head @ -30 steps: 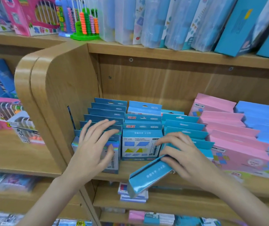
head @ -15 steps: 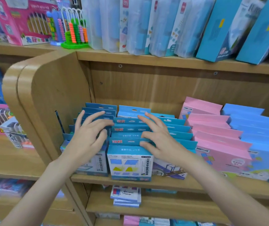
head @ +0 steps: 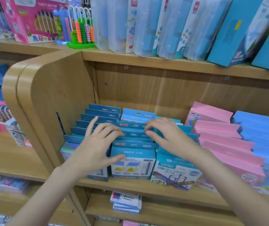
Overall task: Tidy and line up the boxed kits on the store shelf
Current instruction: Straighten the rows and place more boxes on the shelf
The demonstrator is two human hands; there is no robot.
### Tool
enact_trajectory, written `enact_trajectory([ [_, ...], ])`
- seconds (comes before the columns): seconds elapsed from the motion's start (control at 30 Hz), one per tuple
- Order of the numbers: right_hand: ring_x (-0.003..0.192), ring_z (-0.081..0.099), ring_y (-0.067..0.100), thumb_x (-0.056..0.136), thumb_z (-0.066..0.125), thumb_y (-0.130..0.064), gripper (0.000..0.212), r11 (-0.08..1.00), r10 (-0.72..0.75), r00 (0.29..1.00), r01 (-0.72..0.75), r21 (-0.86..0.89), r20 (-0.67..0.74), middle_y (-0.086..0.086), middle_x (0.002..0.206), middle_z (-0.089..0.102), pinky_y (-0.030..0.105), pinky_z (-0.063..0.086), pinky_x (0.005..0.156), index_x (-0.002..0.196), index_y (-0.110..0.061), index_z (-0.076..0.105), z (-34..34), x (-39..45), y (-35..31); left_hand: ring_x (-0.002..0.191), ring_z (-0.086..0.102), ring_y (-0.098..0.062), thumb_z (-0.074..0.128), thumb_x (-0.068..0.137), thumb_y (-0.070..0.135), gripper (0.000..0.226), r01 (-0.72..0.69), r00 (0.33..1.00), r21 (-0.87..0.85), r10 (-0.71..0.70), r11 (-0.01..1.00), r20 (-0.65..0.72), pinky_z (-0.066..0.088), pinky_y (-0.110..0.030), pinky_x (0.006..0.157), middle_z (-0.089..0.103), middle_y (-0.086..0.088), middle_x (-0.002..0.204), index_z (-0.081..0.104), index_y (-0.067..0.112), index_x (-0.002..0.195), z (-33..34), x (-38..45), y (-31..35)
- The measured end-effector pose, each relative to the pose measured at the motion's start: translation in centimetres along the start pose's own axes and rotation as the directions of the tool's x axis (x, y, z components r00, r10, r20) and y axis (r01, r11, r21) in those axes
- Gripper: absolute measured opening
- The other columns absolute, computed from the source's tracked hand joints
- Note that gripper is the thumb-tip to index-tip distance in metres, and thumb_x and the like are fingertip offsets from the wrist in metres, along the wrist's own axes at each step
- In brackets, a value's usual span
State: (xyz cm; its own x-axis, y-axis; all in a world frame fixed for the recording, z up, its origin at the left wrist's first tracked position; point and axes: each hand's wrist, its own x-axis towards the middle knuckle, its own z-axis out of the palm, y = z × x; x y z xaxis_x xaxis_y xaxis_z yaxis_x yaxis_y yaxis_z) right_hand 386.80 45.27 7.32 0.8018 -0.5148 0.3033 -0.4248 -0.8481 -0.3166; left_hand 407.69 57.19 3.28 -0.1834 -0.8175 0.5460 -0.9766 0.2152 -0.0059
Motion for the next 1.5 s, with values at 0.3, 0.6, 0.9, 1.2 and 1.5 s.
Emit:
enact_trajectory([
  [0.3, 0.099, 0.055, 0.018, 0.088, 0.058, -0.022, 0.017, 0.991, 0.028, 0.994, -0.014, -0.135, 0.104, 0.000, 0.106, 0.062, 0.034, 0.041, 0.088, 0.104, -0.016, 0.060, -0.2, 4.9, 1.2, 0.093, 0.044, -0.017, 0.041, 0.084, 0.057, 0.049, 0.036, 0.997, 0.008, -0.036, 0.999, -0.066, 0.024, -0.045, 0.104, 0.053, 0.004, 0.093, 0.066, 0.021, 0.105, 0.7, 0.4, 1.2],
  [0.6, 0.101, 0.056, 0.029, 0.089, 0.052, -0.017, 0.015, 0.960, 0.165, 0.977, -0.127, -0.249, 0.138, 0.005, 0.105, 0.066, 0.035, 0.043, 0.077, 0.102, -0.018, 0.059, 1.3, 6.2, 1.7, 0.095, 0.048, -0.010, 0.047, 0.085, 0.057, 0.037, -0.025, 0.995, -0.107, 0.014, 0.994, -0.097, 0.023, -0.041, 0.106, 0.059, 0.012, 0.092, 0.062, 0.027, 0.102, 0.8, -1.2, 1.2],
  [0.9, 0.095, 0.057, 0.026, 0.093, 0.046, -0.014, 0.012, 0.977, 0.200, 0.974, -0.191, -0.098, 0.101, 0.008, 0.099, 0.065, 0.038, 0.046, 0.080, 0.101, -0.015, 0.055, -0.5, 6.4, 1.6, 0.098, 0.047, -0.008, 0.046, 0.085, 0.059, 0.038, -0.040, 0.997, -0.146, 0.030, 0.988, -0.073, 0.023, -0.042, 0.105, 0.060, 0.014, 0.095, 0.059, 0.029, 0.105, 0.8, -1.1, 0.8],
  [1.2, 0.093, 0.057, 0.018, 0.096, 0.042, -0.016, 0.009, 0.983, 0.180, 0.977, -0.182, 0.010, 0.113, 0.001, 0.100, 0.062, 0.042, 0.047, 0.081, 0.094, -0.023, 0.047, -1.8, 6.2, 1.0, 0.100, 0.046, -0.007, 0.045, 0.085, 0.057, 0.039, -0.063, 0.997, -0.135, 0.058, 0.989, -0.045, 0.020, -0.037, 0.106, 0.060, 0.015, 0.098, 0.056, 0.029, 0.111, 0.2, -1.3, 0.4],
  [1.5, 0.089, 0.056, 0.014, 0.097, 0.041, -0.018, 0.009, 0.985, 0.165, 0.981, -0.170, 0.039, 0.097, -0.003, 0.098, 0.060, 0.034, 0.047, 0.074, 0.094, -0.025, 0.046, -2.7, 5.9, 0.6, 0.099, 0.046, -0.005, 0.046, 0.082, 0.056, 0.035, 0.012, 0.998, -0.124, -0.019, 0.992, -0.058, 0.022, -0.039, 0.106, 0.059, 0.014, 0.094, 0.048, 0.029, 0.105, 0.2, -1.1, 0.1],
])
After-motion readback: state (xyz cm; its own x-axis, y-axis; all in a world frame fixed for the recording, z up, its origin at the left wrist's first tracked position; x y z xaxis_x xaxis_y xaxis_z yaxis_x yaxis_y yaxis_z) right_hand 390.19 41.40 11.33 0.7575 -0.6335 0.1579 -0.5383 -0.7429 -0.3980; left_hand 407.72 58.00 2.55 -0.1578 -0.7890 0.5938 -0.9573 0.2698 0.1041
